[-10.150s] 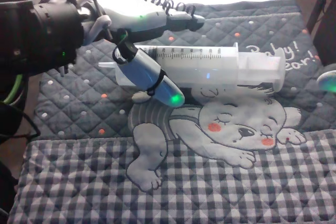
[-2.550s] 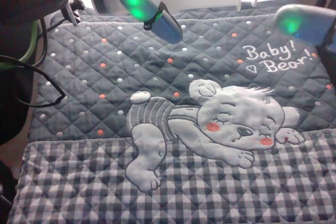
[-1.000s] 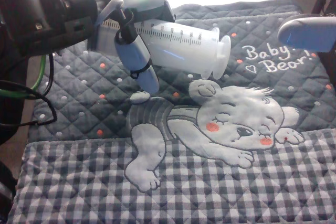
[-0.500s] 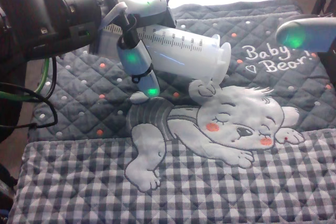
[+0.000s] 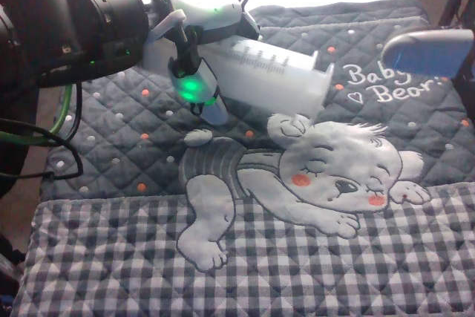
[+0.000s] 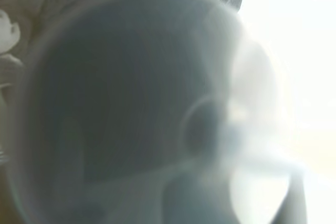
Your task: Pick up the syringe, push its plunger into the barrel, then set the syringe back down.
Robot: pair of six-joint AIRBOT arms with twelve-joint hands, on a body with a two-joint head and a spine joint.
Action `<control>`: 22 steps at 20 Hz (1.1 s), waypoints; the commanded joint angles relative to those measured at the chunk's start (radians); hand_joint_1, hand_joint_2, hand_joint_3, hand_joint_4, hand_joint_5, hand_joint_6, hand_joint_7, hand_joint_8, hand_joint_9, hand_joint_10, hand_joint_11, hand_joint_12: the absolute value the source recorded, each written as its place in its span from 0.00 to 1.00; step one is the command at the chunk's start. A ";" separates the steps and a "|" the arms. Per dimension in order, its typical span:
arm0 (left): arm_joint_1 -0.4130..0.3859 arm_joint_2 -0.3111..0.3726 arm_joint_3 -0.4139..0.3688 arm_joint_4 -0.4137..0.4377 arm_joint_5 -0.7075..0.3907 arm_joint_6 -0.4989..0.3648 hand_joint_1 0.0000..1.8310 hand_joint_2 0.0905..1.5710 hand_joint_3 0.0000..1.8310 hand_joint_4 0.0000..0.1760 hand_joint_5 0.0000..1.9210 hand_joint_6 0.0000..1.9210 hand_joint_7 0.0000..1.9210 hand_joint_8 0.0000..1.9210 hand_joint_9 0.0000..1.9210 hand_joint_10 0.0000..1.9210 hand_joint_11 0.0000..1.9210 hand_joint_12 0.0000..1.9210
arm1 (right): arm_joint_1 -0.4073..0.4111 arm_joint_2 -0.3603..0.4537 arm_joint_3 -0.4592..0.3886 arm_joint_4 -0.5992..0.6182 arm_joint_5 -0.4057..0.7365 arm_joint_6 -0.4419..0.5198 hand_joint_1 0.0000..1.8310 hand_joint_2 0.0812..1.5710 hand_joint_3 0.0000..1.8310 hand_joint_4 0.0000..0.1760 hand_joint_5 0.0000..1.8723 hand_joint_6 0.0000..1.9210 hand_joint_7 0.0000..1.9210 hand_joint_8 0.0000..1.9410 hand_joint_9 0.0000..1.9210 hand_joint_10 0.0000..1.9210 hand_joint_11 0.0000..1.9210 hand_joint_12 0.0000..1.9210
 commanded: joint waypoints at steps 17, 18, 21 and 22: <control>-0.002 0.018 -0.018 -0.004 -0.102 -0.003 0.30 0.44 0.00 1.00 0.03 0.00 0.02 0.00 0.02 0.00 0.00 0.41 | 0.013 0.003 0.005 0.030 0.118 0.001 0.11 0.53 0.00 0.00 0.00 0.00 0.02 0.00 0.00 0.00 0.02 0.01; -0.002 0.026 -0.024 -0.004 -0.110 -0.003 0.29 0.44 0.00 1.00 0.03 0.00 0.01 0.00 0.02 0.00 0.00 0.41 | 0.013 0.003 0.005 0.030 0.118 0.001 0.11 0.53 0.01 0.00 0.00 0.00 0.02 0.00 0.01 0.00 0.02 0.01; -0.004 0.062 -0.040 -0.037 -0.150 -0.004 0.27 0.43 0.00 1.00 0.01 0.00 0.01 0.00 0.02 0.00 0.00 0.39 | 0.013 0.003 0.004 0.030 0.118 0.001 0.12 0.52 0.00 0.00 0.00 0.00 0.01 0.00 0.00 0.00 0.01 0.01; -0.004 0.083 -0.053 -0.041 -0.158 -0.004 0.27 0.44 0.00 1.00 0.00 0.00 0.00 0.00 0.01 0.00 0.00 0.35 | 0.013 0.003 0.004 0.030 0.118 0.001 0.10 0.53 0.00 0.00 0.00 0.00 0.02 0.00 0.00 0.00 0.02 0.01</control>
